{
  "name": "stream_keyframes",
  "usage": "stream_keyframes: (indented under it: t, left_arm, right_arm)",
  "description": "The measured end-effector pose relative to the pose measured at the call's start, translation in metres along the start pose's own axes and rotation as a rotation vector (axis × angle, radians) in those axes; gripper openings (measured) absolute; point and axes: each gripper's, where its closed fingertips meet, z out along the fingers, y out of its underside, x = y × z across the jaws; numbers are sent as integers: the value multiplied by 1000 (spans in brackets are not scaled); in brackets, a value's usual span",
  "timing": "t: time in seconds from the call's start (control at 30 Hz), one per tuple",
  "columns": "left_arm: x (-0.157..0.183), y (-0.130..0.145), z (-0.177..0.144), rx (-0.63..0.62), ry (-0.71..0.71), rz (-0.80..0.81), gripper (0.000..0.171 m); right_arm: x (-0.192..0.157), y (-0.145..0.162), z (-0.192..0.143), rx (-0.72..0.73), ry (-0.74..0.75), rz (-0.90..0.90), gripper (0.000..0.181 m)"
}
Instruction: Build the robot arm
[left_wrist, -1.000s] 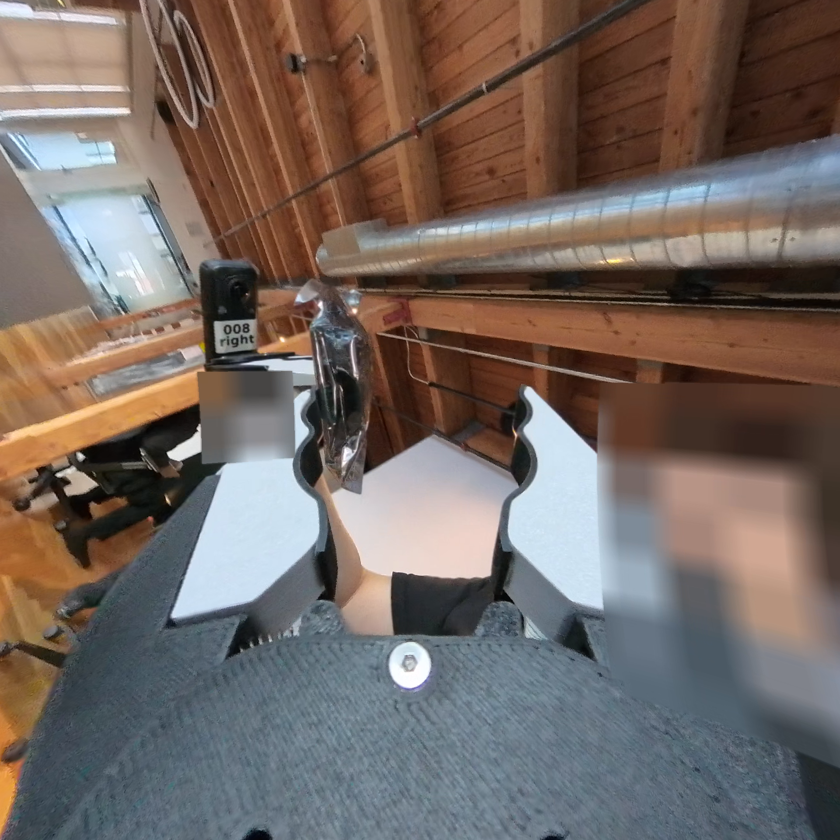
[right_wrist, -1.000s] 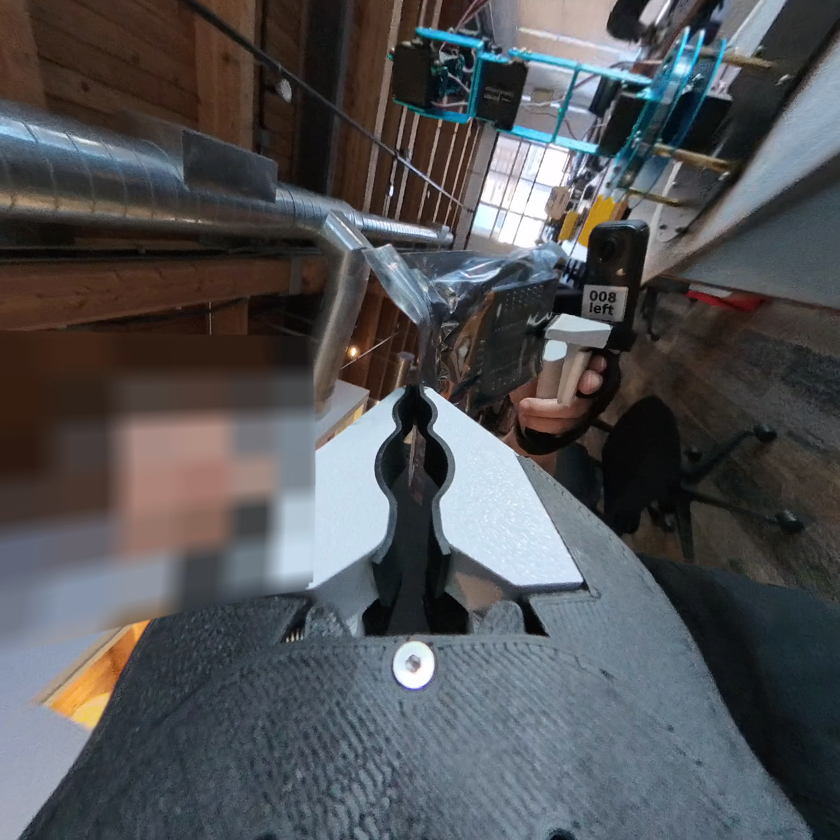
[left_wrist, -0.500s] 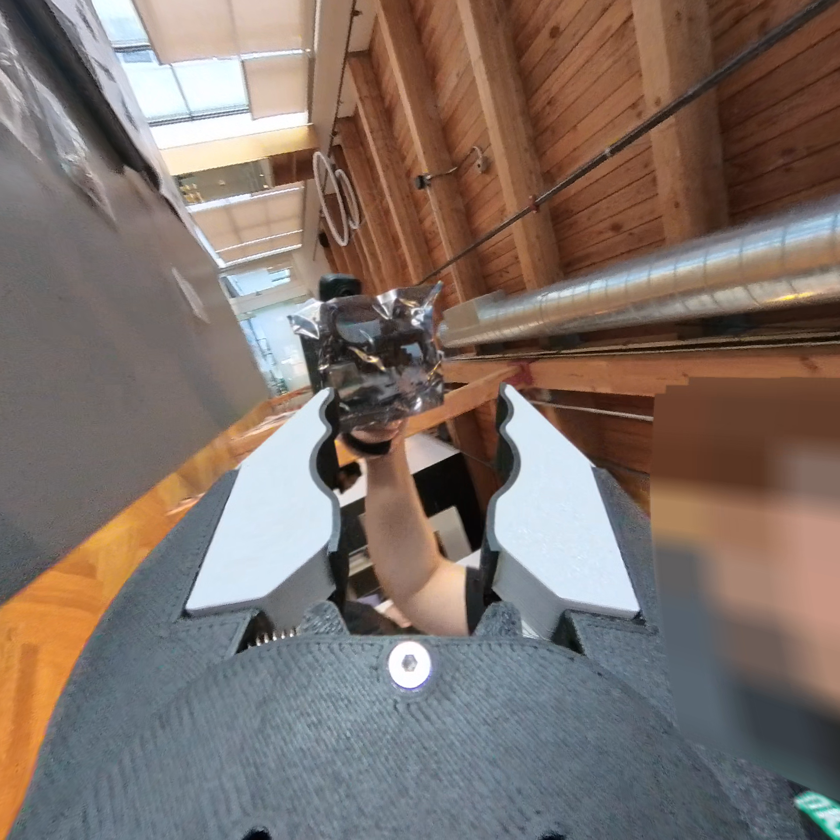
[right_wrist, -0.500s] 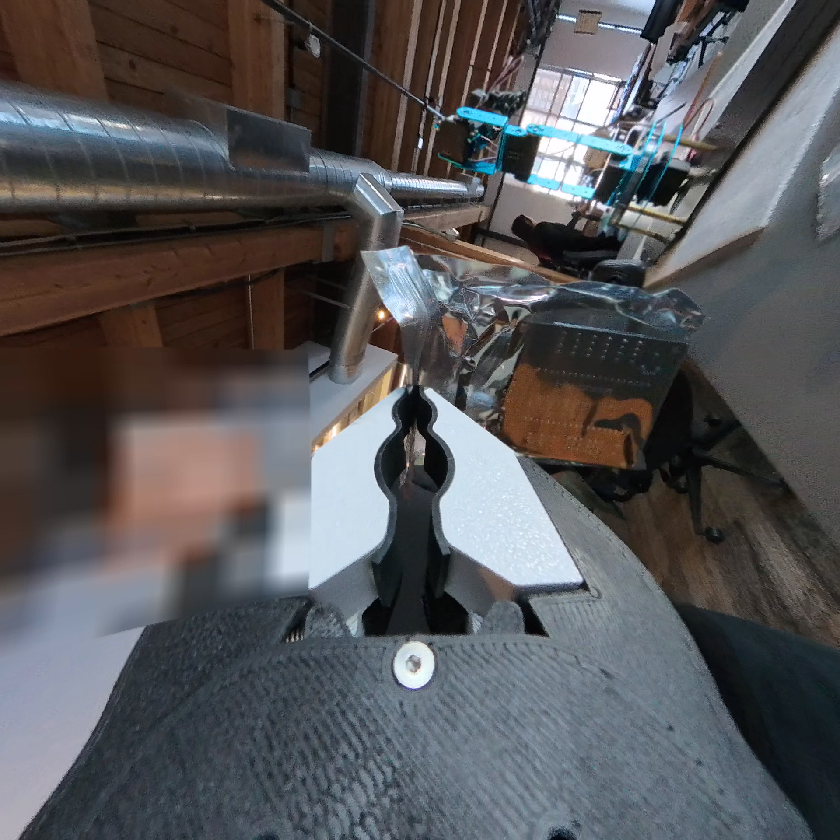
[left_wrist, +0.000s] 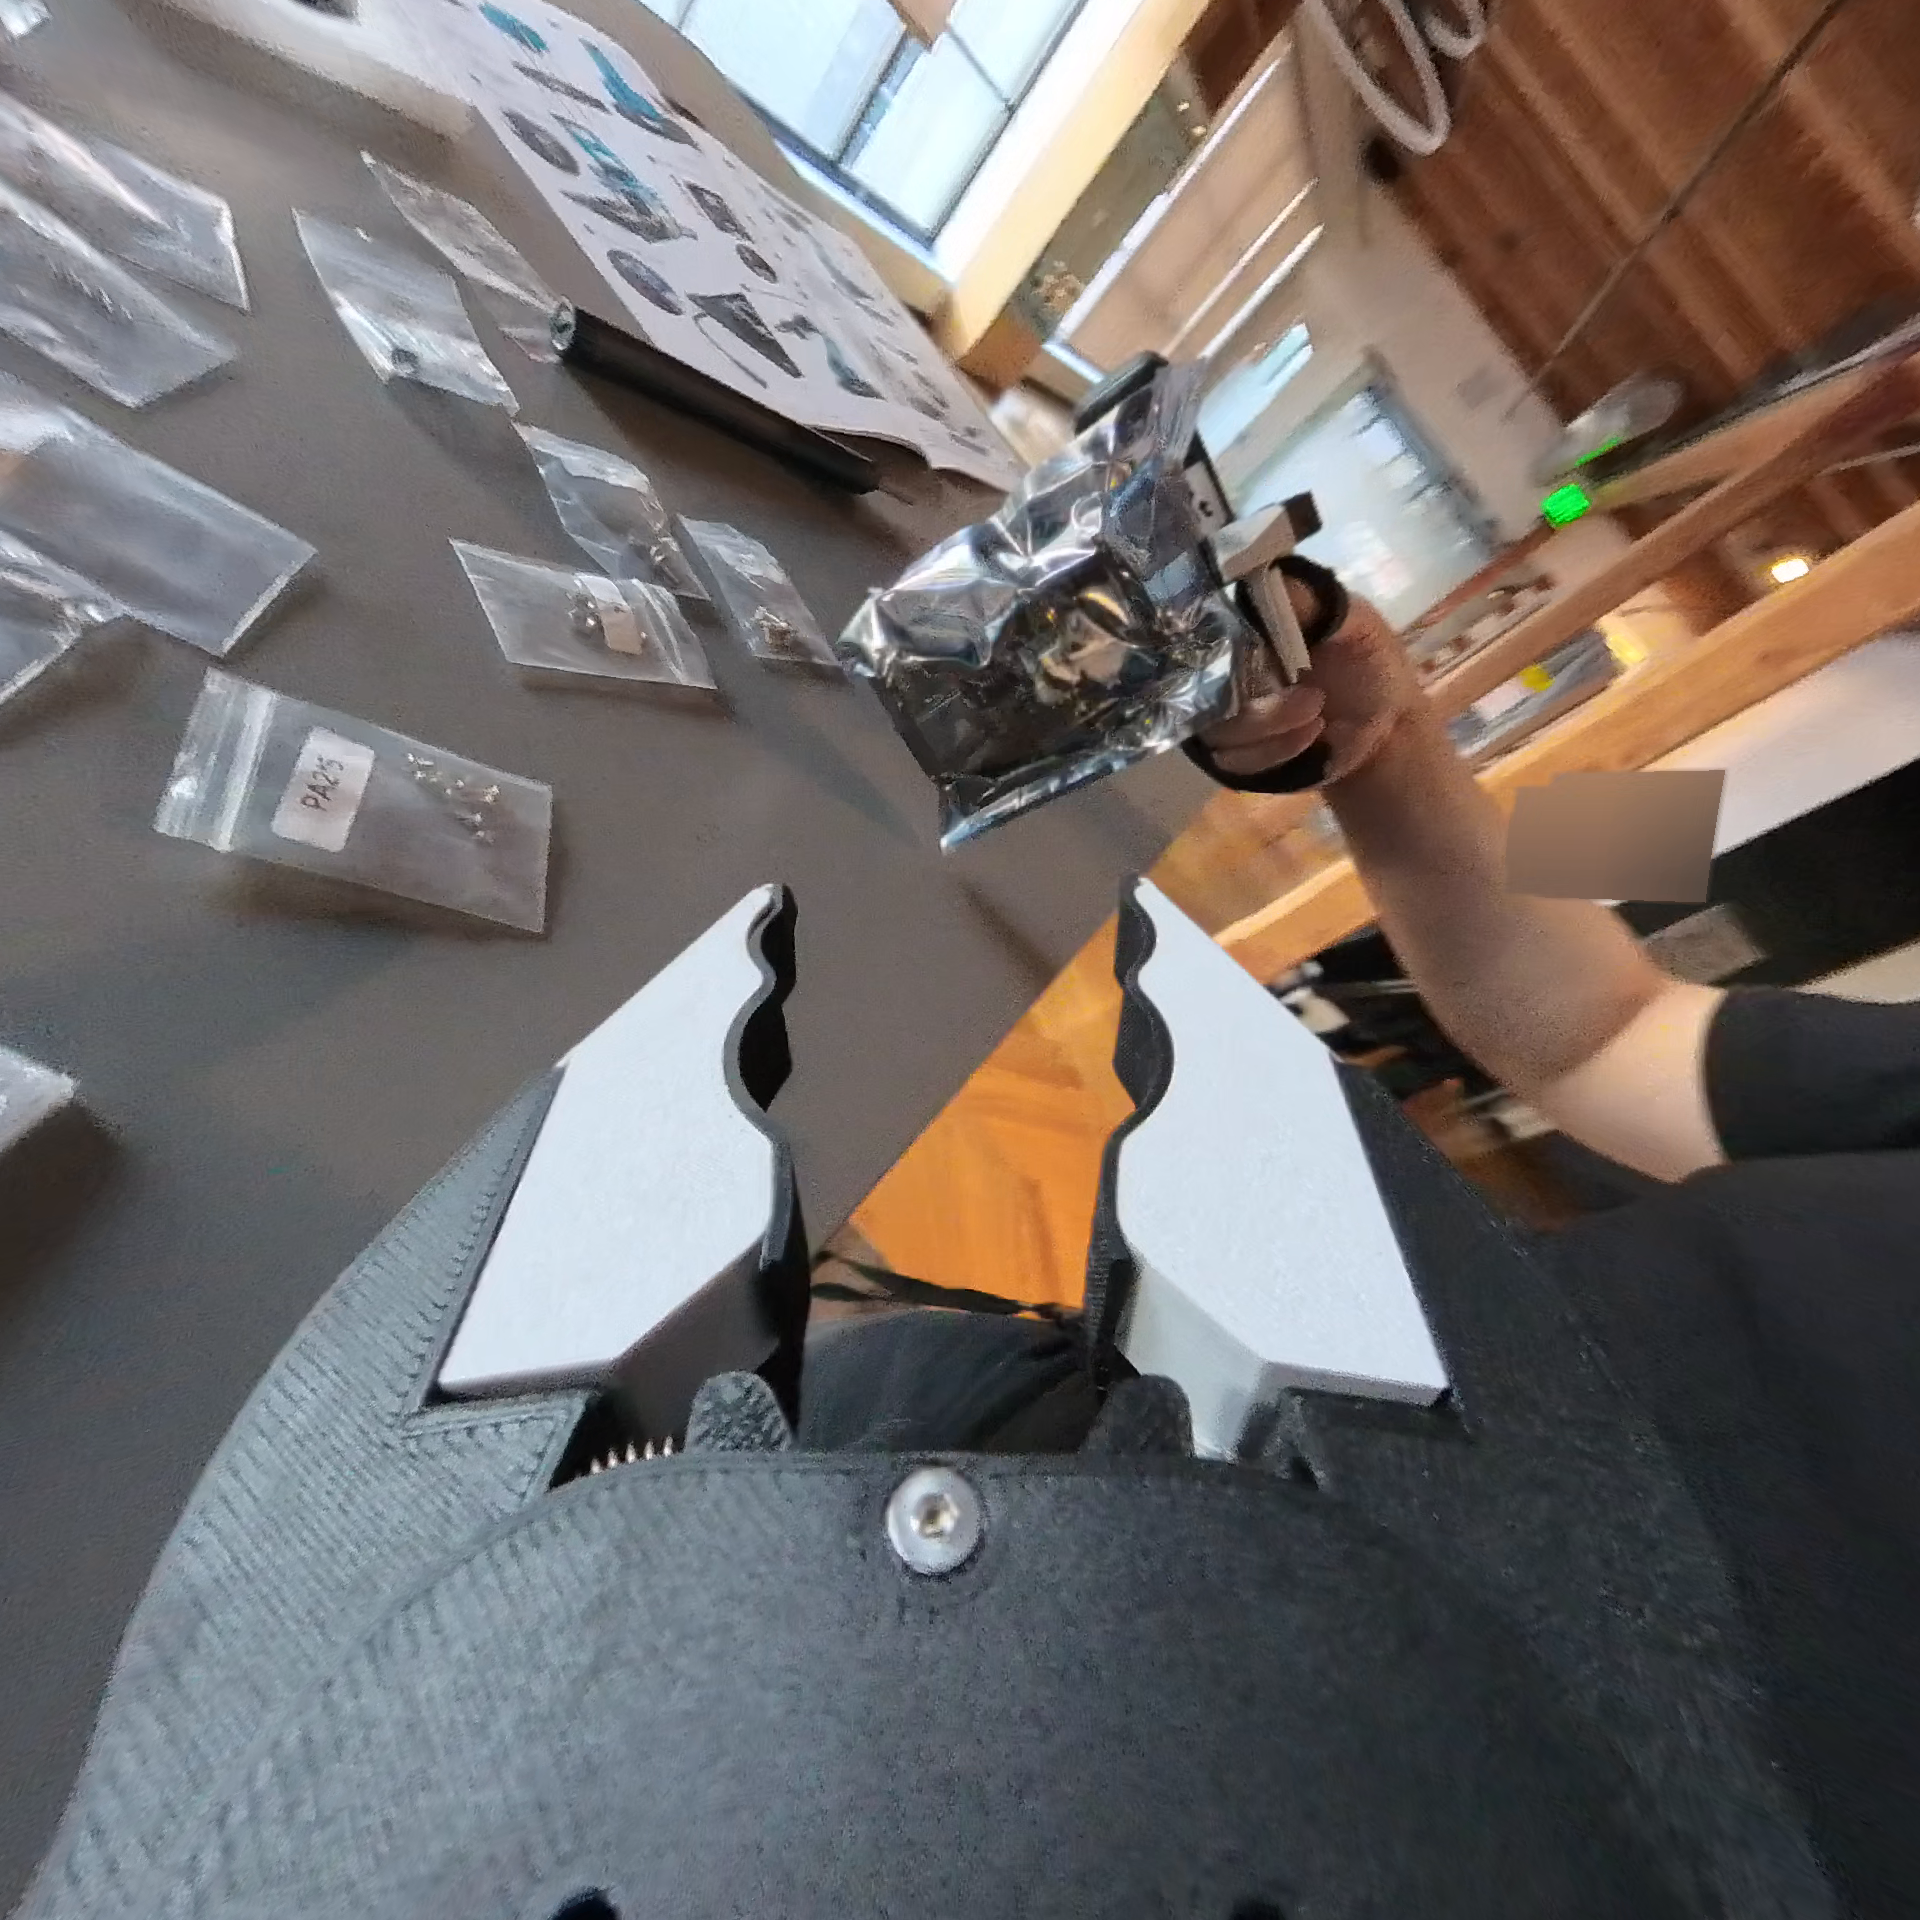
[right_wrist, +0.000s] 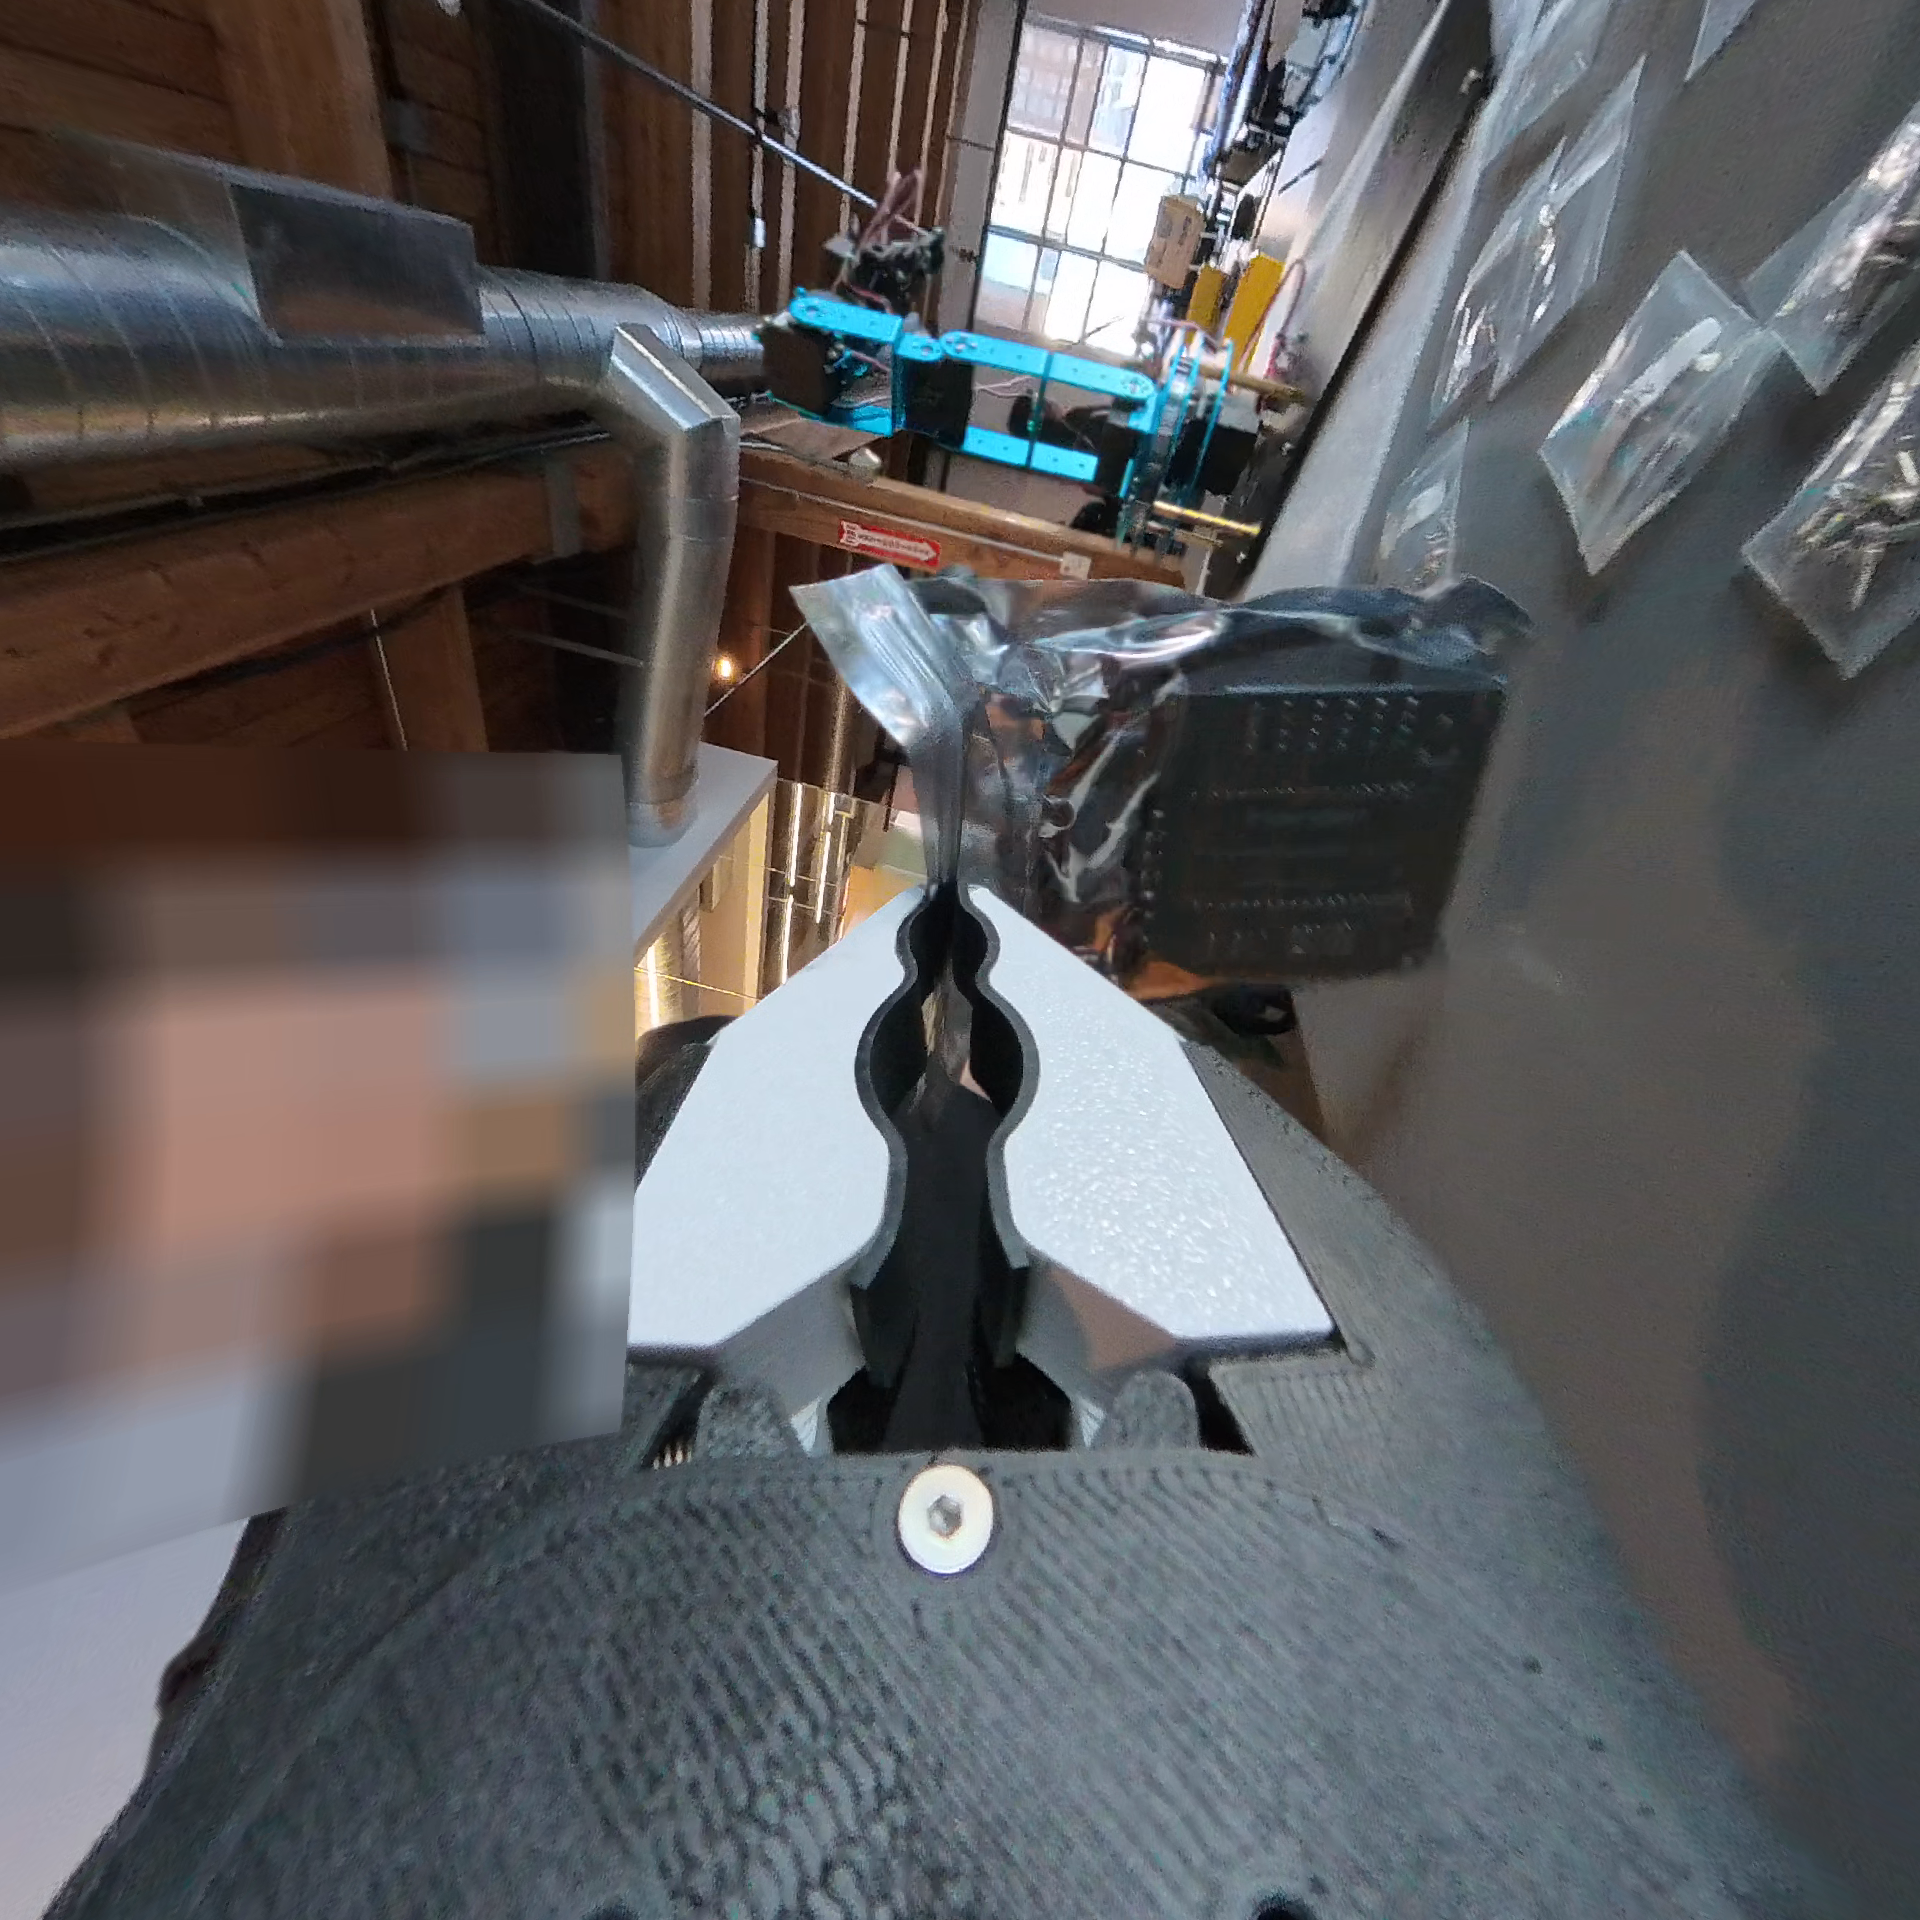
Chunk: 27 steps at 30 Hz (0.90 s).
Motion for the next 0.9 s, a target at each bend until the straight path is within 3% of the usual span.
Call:
stream_keyframes:
  t: [0.03,0.2,0.6,0.67,0.73,0.83,0.9]
  left_arm:
    - [-1,0,4,1,-36,41,63]
    - [0,0,27,-2,-140,141,68]
    - [21,6,65,20,-168,260,67]
    - [24,-6,69,69,-153,326,74]
    - [26,-24,73,95,-122,391,69]
    - [26,-50,89,15,-22,442,56]
    - [28,-70,105,-30,91,392,51]
  right_arm:
    - [6,-1,1,-9,5,7,0]
    - [17,-2,0,-48,1,42,0]
    - [38,-7,-33,-193,181,-58,0]
    - [40,-6,-35,-257,206,-108,0]
    - [43,-7,-36,-306,242,-152,0]
    - [44,-7,-36,-386,278,-246,0]
    - [42,-9,-34,-423,282,-316,0]
